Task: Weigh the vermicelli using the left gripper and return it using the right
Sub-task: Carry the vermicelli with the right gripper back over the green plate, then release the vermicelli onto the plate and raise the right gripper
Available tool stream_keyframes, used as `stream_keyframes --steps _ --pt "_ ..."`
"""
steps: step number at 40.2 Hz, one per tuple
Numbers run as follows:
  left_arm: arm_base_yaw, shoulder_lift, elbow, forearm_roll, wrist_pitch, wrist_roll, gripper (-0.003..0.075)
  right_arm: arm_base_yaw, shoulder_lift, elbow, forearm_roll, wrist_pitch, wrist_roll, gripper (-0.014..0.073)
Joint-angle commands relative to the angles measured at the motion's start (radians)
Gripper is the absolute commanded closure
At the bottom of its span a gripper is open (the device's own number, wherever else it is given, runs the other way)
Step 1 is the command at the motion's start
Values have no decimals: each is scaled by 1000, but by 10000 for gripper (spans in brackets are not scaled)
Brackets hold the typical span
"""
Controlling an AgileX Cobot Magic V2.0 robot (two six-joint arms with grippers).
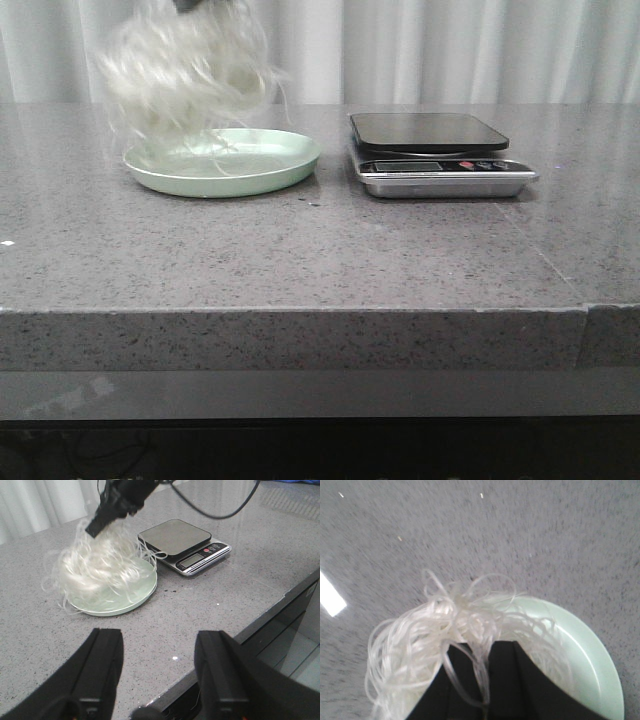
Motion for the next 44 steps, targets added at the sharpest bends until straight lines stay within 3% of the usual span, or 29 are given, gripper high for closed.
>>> stream_keyframes --steps 1,12,21,24,44 --pt "-8 12 -25 -7 -75 -9 293 -6 -45 -36 -45 -60 -16 436" --pt "-8 12 -25 -7 -75 -9 293 -8 -13 -36 -92 -13 -15 427" --pt "-8 12 -25 -7 -75 -9 293 -8 -18 -36 -92 -1 -13 155" --pt "-8 12 -25 -7 -75 -9 293 -8 -33 -36 -92 13 -13 107" --pt "-8 12 -25 -7 -75 -9 293 -13 -329 -34 -102 206 40 107"
